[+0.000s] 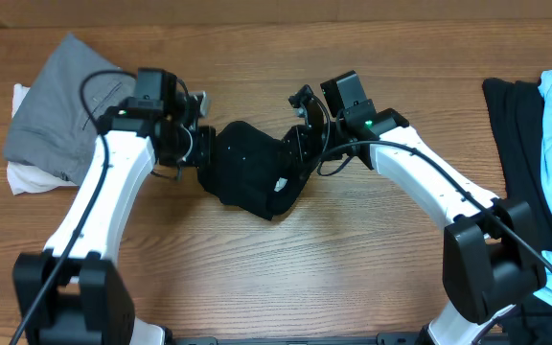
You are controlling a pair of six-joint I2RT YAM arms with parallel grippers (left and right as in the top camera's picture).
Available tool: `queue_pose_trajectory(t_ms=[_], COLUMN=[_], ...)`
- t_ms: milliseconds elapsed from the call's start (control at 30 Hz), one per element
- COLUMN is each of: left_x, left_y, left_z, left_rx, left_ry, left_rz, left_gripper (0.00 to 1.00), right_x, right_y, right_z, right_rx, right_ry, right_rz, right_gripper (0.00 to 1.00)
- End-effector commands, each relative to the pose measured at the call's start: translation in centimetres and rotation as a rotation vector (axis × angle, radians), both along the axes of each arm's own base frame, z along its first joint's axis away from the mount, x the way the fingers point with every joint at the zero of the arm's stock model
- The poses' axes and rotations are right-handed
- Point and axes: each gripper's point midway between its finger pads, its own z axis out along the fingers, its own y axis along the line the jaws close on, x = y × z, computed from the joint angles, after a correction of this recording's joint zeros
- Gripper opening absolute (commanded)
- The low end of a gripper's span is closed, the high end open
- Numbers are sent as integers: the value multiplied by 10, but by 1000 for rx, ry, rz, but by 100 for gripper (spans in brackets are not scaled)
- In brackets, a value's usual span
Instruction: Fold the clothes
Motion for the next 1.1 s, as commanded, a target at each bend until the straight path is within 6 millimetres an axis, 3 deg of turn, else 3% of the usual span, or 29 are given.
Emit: queue_pose_trajectory(t_ms=[0, 133, 267, 333, 433, 533, 667, 767, 867, 900, 967, 1033, 1067], left_x=[12, 6, -25, -42, -57, -57, -53, -50, -41, -39, -35, -30, -28], left_y=[15, 12, 11, 13, 16, 18, 17, 16, 16, 17, 21, 27, 32], left_z=[-12, -57, -116, -141, -163, -166, -155, -134, -93, -76, -46, -22, -13], left_rx=[70, 65, 82, 93, 103, 102, 93, 90, 87, 89, 95, 105, 115], left_ry=[-11, 106, 316, 410, 485, 493, 468, 437, 357, 320, 252, 179, 143], left_rz=[67, 65, 50, 50, 52, 62, 63, 48, 20, 7, -5, 10, 23], left_gripper=[4, 4, 4, 4, 4, 4, 4, 4, 4, 10, 38, 71, 100], right_x=[1, 19, 28, 33, 35, 35, 35, 34, 34, 34, 32, 28, 26], right_y=[14, 10, 10, -1, -18, -25, -30, -37, -50, -54, -63, -71, -76], right_z=[8, -20, -55, -82, -112, -117, -114, -105, -82, -73, -51, -29, -19], right_rx=[16, -70, -88, -139, -189, -179, -176, -171, -160, -161, -160, -158, -156], right_ry=[-48, -47, 45, 124, 236, 296, 294, 274, 221, 199, 145, 99, 80], right_rz=[19, -71, -134, -216, -311, -345, -330, -298, -259, -251, -229, -215, -214], right_gripper=[4, 4, 4, 4, 4, 4, 4, 5, 10, 11, 15, 20, 23])
